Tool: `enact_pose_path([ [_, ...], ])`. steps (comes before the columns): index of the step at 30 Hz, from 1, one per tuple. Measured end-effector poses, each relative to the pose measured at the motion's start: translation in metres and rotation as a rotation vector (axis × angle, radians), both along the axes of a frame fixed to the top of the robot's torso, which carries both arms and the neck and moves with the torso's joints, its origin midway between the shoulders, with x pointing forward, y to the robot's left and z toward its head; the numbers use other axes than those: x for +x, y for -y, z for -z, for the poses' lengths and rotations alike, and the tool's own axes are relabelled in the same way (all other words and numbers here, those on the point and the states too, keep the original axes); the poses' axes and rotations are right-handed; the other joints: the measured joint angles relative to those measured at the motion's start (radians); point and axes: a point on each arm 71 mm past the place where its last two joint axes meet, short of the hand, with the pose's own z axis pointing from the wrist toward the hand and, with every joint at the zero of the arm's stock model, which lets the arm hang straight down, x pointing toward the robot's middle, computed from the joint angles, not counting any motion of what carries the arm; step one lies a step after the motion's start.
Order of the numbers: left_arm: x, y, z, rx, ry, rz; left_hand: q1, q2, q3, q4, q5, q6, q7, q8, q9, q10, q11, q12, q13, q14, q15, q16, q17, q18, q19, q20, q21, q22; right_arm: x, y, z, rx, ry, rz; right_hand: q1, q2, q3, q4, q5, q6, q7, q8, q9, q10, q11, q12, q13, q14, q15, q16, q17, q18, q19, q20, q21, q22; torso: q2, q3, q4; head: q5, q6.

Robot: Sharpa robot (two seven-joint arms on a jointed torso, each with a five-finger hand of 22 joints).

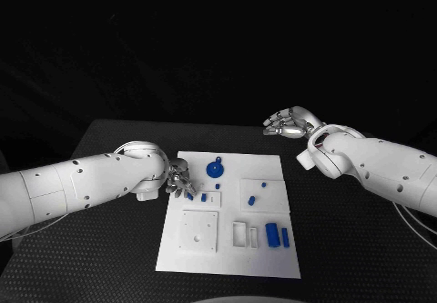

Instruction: Assemble the parts on the task board

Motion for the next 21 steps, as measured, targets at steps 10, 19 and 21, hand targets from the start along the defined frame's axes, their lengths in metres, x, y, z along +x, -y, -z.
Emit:
enact_pose_path([
  [10, -0.0001, 0.0007, 0.0016, 0.001, -0.003, 0.0, 0.001, 0.001, 0.0, 0.0, 0.0, 0.0, 0.0, 0.0, 0.0, 0.0, 0.0, 0.0, 0.0, 0.0, 0.0, 0.0, 0.0, 0.0, 0.0, 0.0, 0.0, 0.0, -0.0001, 0.0001, 0.0, 0.0, 0.0, 0.0, -0.004, 0.004, 0.0, 0.0, 0.0, 0.0, 0.0, 0.0, 0.0, 0.0, 0.0, -0.004, 0.0, 0.0, 0.0, 0.0, -0.001, 0.0, 0.0, 0.0, 0.0, 0.001, 0.0, -0.0003, 0.0006, 0.002, 0.001],
  [19, -0.0003, 0.0002, 0.0024, 0.001, -0.004, -0.001, 0.003, -0.001, 0.0, 0.0, 0.0, 0.0, 0.0, -0.001, 0.001, 0.0, 0.0, 0.0, 0.0, 0.0, 0.0, 0.0, 0.0, 0.0, 0.0, 0.0, 0.0, 0.0, 0.0, 0.0002, 0.0, 0.0, 0.0, 0.0, -0.004, 0.004, 0.0, 0.0, 0.0, 0.0, 0.0, 0.0, -0.001, 0.0, 0.0, -0.004, 0.0, 0.0, 0.0, 0.0, -0.001, 0.0, 0.0, 0.0, 0.0, 0.002, 0.0, -0.0005, 0.0006, 0.001, 0.002],
  [21, -0.0004, 0.0003, 0.0025, 0.001, -0.004, -0.001, 0.004, -0.002, 0.0, 0.0, 0.0, 0.0, 0.0, -0.001, 0.001, 0.0, 0.0, 0.0, 0.0, 0.001, 0.001, 0.0, 0.0, 0.0, 0.0, 0.0, 0.0, 0.0, 0.0, 0.0003, 0.0, 0.0, 0.0, 0.0, -0.004, 0.004, 0.0, 0.0, 0.0, 0.0, 0.0, 0.0, -0.001, 0.0, 0.0, -0.004, 0.0, 0.0, 0.0, 0.0, -0.001, 0.0, 0.0, 0.0, 0.0, 0.002, 0.0, -0.0004, 0.0006, 0.001, 0.002],
])
